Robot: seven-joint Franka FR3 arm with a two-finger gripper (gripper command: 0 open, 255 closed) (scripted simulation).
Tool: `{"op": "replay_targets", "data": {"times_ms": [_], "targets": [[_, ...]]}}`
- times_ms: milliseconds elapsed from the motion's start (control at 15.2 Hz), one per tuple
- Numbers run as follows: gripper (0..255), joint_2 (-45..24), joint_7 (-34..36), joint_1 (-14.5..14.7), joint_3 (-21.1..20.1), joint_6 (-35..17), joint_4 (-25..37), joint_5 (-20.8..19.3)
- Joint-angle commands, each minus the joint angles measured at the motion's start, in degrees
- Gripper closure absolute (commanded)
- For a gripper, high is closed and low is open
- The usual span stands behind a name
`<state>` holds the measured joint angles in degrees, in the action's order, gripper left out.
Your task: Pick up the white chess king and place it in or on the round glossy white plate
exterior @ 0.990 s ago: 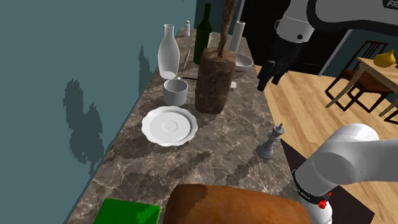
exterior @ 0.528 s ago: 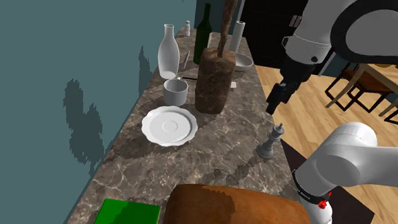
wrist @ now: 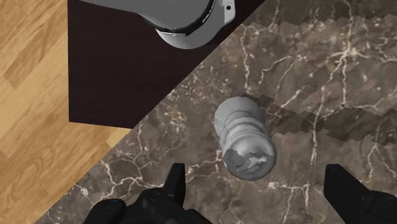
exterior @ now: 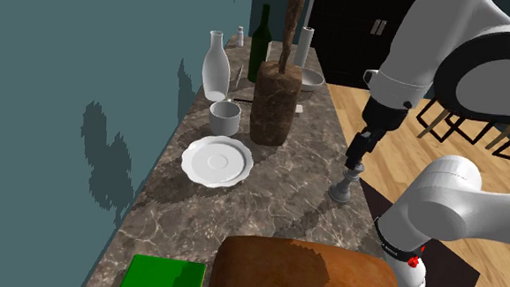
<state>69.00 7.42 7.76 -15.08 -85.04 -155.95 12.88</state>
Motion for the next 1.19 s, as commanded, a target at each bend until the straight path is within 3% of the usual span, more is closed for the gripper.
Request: {"op": "replay_targets", "data": {"times_ms": [0,594,660,1122], "targets": [[0,0.7,0.0,0.3,-0.4,-1.0,-1.7,0.4],[0,1.2,0.0,0.5,-0.7,-1.9,-3.1,0.7],[255,1.2,0.0,0.5,-0.7,-1.9,-3.1,0.7],[255,1.2,0.1,0.5,-0.7,-1.9,-3.1,0.8]]}}
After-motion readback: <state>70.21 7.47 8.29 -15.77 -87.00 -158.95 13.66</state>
